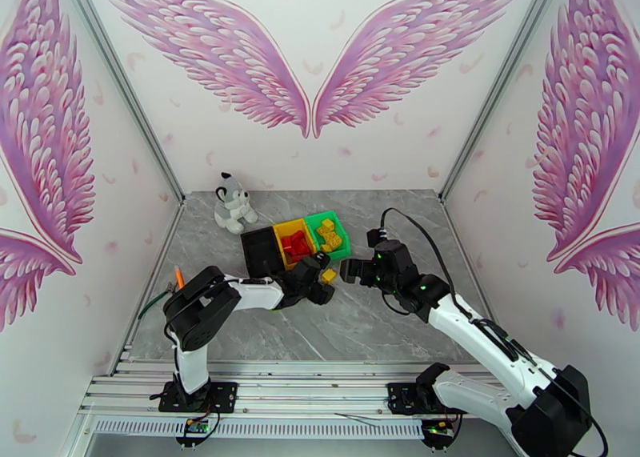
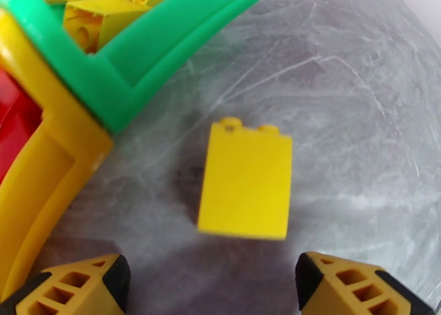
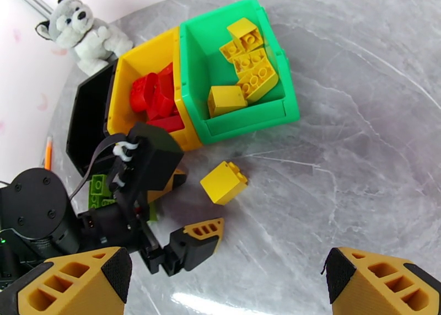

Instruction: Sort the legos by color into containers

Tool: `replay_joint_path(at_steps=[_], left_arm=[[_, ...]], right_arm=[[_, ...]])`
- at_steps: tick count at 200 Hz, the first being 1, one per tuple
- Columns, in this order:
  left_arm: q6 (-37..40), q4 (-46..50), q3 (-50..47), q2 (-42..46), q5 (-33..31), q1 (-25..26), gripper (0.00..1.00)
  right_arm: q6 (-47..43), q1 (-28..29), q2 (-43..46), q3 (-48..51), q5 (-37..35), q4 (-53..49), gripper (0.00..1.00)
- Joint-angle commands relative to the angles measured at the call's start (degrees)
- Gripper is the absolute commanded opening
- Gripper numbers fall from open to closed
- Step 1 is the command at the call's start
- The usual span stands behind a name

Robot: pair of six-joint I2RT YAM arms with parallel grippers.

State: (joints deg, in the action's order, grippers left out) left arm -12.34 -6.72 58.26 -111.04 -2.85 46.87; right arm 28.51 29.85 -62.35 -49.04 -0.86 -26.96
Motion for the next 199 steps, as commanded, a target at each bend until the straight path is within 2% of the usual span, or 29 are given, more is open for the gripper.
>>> replay_joint_path(at_steps=[1,30,53,76,127,155,199], left_arm=[[0.6,0.3,3.9,-2.3,-0.9,-0.2,0.81],[0.8,1.1,6.5,-4.3,-1.5,-0.1,0.75],[0.9,1.4,7.4,-4.6,-2.0,-0.1,0.62],[1.2,2.4,8.8,-5.2,-2.2,0.0,0.56],[1.1,2.9,8.5,-4.6,-3.2,0.6,0.36],[0.6,1.9,5.8,-0.9,-2.6,1.2,0.31],[-0.2,1.4,2.8,7.2,-0.9,1.1,0.29]], right_arm=[[0.5,-0.5,1.4,1.1,-0.1,0.6,0.99],[0.3,-0.5,1.4,1.0,-0.5,0.5,0.99],[0.2,-0.7,1.3,0.9,-0.7,0.3,0.99],[0.2,-0.8,1.4,0.9,-0.7,0.2,0.99],[0.2,-1.3,1.7,0.9,-0.6,0.1,0.99],[0.2,-1.4,2.0,0.9,-0.5,0.0,0.99],[0.4,-1.5,2.6,1.0,-0.2,-0.1,0.99]])
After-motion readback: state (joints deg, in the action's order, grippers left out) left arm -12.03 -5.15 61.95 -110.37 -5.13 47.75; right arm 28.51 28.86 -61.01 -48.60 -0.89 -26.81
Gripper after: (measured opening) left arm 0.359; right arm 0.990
